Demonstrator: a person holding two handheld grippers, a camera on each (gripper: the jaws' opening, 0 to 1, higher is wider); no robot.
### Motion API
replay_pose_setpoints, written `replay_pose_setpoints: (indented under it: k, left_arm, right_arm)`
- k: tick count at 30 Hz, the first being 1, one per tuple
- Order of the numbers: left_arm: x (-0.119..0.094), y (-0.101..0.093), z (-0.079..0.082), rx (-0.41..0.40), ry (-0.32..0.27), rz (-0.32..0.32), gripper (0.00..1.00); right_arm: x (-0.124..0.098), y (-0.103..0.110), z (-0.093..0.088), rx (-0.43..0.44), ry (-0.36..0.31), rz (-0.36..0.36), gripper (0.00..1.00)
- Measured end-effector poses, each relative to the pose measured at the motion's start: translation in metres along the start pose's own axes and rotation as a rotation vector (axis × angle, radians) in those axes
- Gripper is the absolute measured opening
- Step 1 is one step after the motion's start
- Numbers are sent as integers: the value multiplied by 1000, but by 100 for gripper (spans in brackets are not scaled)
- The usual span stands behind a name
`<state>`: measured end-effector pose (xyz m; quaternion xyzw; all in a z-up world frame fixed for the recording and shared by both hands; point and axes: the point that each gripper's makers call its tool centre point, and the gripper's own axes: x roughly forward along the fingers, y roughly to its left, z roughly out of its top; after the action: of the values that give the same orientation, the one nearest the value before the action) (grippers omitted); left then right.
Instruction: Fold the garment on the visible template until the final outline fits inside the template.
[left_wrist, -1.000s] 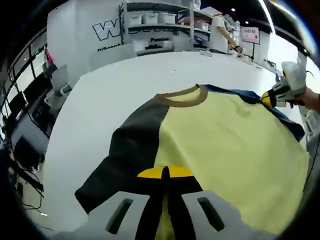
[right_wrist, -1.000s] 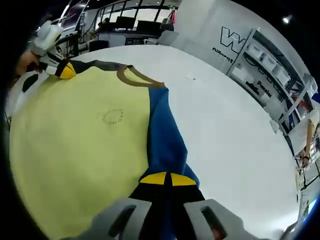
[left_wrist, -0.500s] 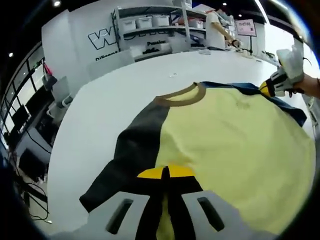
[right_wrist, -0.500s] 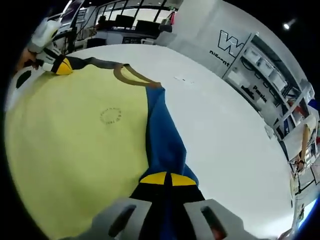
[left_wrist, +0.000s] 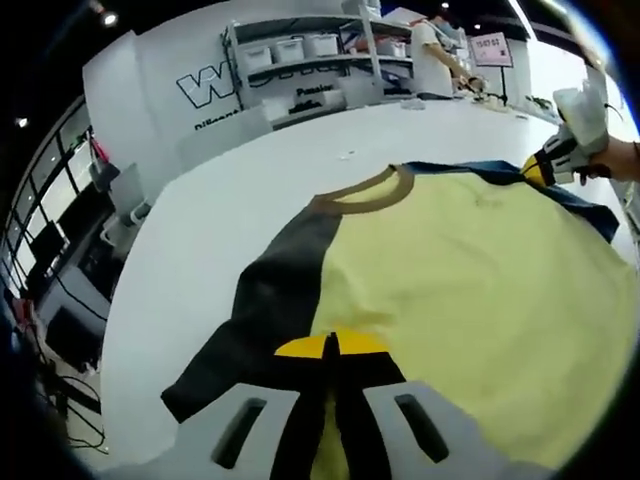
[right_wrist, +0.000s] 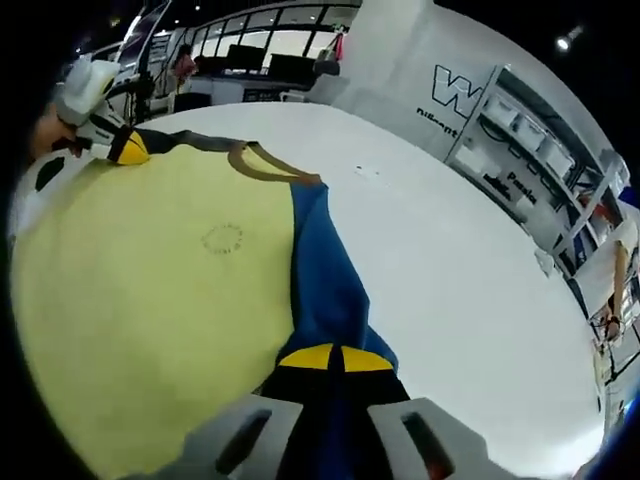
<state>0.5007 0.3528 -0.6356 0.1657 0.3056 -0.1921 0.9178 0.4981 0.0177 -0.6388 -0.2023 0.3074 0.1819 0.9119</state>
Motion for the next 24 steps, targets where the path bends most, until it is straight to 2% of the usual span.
replay_pose_setpoints:
  k: [1, 2, 3, 4, 5, 8, 12, 15, 17, 19, 22, 24]
  left_arm:
    - [-1, -1, 1, 25, -13, -16, 0]
    - [-3, -3, 0, -24, -23, -35, 0]
    - [-3, -6, -1, -79, -28, -64, 2]
    - [-6, -6, -1, -137, -45, -59, 6]
    - [-8, -7, 1, -150, -64, -64, 9]
    - [-21, -12, 0, -143, -72, -68, 11]
    - [-39, -16, 5, -170, -133, -58, 15]
    - [-49, -24, 1, -237, -136, -93, 16]
    - [-56, -24, -2, -266, -119, -75, 17]
    - [-61, -24, 1, -266, -151, -41, 17]
    - [-68, -37, -1, -252, -139, -55, 19]
    - [-73, -46, 3, -251, -154, -76, 19]
  right_arm:
    - [-9, -5, 2, 134, -51, -31, 2]
    - [-15, -8, 3, 187, -75, -50, 12]
    - [-24, -11, 3, 195, -99, -66, 22]
    - [-29, -11, 3, 197, -102, -66, 30]
    - [-37, -11, 3, 198, -101, -62, 37]
    - [-51, -11, 4, 172, -112, -73, 37]
    - [-65, -9, 2, 152, -114, -69, 39]
    - [-72, -5, 0, 159, -106, -48, 35]
    - [-75, -2, -4, 149, -83, -41, 38]
    - [-79, 1, -7, 150, -78, -30, 38]
    - [-84, 8, -16, 158, -22, -2, 33]
    - [-89, 9, -19, 152, -17, -1, 35]
